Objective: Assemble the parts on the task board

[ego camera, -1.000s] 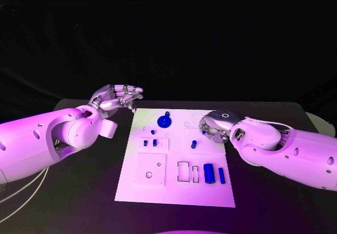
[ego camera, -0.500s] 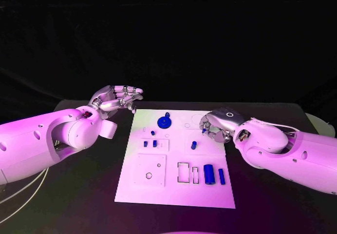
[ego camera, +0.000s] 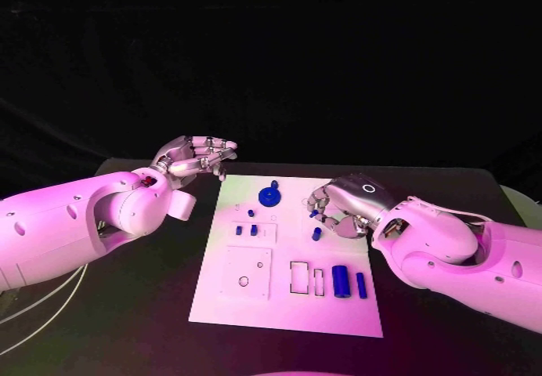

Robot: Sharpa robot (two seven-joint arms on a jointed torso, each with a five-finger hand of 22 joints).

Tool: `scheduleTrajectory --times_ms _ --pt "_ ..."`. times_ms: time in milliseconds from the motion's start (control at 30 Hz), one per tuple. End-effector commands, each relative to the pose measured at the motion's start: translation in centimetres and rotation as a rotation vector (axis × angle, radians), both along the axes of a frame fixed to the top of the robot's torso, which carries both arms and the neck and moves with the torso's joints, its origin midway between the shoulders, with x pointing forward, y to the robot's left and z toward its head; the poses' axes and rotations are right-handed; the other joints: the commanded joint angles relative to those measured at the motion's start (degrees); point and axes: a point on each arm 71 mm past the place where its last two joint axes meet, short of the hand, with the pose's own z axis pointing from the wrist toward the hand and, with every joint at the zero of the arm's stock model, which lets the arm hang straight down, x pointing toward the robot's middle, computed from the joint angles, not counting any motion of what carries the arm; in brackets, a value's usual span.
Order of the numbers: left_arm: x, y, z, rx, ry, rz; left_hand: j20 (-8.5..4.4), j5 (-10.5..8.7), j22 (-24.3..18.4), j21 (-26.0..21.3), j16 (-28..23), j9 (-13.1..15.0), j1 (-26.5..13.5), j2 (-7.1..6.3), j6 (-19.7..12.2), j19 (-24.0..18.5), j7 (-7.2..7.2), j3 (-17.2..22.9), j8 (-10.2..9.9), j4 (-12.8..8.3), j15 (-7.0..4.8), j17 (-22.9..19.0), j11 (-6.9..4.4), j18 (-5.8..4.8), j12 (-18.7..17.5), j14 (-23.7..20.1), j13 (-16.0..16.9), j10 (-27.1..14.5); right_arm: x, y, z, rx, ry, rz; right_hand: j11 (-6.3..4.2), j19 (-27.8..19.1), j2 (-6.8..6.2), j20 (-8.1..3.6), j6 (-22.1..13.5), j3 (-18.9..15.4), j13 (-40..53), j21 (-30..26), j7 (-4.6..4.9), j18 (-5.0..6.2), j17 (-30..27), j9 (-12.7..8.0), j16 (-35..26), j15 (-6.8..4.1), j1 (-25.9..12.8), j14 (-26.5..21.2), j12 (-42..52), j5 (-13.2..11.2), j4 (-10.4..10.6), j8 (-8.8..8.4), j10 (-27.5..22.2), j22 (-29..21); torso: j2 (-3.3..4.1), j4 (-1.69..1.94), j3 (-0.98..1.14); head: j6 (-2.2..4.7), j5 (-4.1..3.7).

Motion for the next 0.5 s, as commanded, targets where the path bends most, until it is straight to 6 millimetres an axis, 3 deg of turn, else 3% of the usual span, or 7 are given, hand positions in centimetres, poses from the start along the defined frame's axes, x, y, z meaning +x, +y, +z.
scheduleTrajectory --times_ms 33,233,400,500 --pt "0.0 -0.4 0.0 -0.011 0.001 -0.015 -0.1 0.15 -0.09 -0.25 -0.27 -0.06 -0.02 -0.62 -0.29 0.13 0.21 0.34 -0.33 0.12 0.02 -0.05 -0.15 0.87 0.28 -0.12 0.02 -0.43 -0.9 1.7 0.2 0.029 0.01 0.049 0.12 1.99 -0.04 -0.31 0.38 0.03 -0.1 0.03 -0.18 -0.81 1.33 0.09 0.22 -0.39 -0.5 3.22 -0.22 -0.19 -0.36 0.3 0.25 11.49 -0.05 0.17 -0.05 -0.47 1.01" --pt "0.1 -1.0 0.0 -0.014 0.005 -0.027 -0.08 0.17 -0.11 -0.28 -0.28 -0.08 -0.04 -0.68 -0.36 0.14 0.24 0.46 -0.37 0.06 0.05 -0.08 -0.12 0.87 0.31 -0.14 0.01 -0.54 -1.9 4.4 -0.4 0.034 0.048 0.121 0.15 1.91 -0.04 -0.32 0.3 0.03 -0.13 -0.14 -0.17 -0.77 1.12 0.13 0.12 -0.4 -0.75 3.18 -0.35 -0.3 -0.36 0.28 0.21 11.42 0.02 0.13 -0.19 -1.37 2.69" --pt "0.1 -1.4 0.0 -0.016 0.006 -0.035 -0.08 0.17 -0.11 -0.28 -0.28 -0.08 -0.04 -0.68 -0.36 0.14 0.24 0.46 -0.37 0.06 0.05 -0.08 -0.12 0.87 0.31 -0.14 0.01 -0.54 -2.4 5.9 -1.6 0.03 0.085 0.154 0.15 1.89 -0.03 -0.32 0.27 0.04 -0.14 -0.17 -0.17 -0.77 1.09 0.13 0.1 -0.4 -0.8 3.17 -0.38 -0.32 -0.36 0.27 0.19 11.4 0.1 0.13 -0.19 -1.84 3.71" --pt "0.1 -1.6 0.0 -0.017 0.007 -0.038 -0.07 0.17 -0.12 -0.29 -0.29 -0.08 -0.06 -0.75 -0.4 0.14 0.25 0.54 -0.39 0.01 0.06 -0.1 -0.1 0.87 0.35 -0.16 0.01 -0.6 -2.4 6.4 -2.3 0.024 0.103 0.161 0.15 1.88 -0.01 -0.32 0.25 0.05 -0.15 -0.19 -0.16 -0.76 1.04 0.14 0.07 -0.39 -0.84 3.16 -0.4 -0.33 -0.36 0.26 0.18 11.4 0.12 -0.04 -0.15 -2.21 4.24"
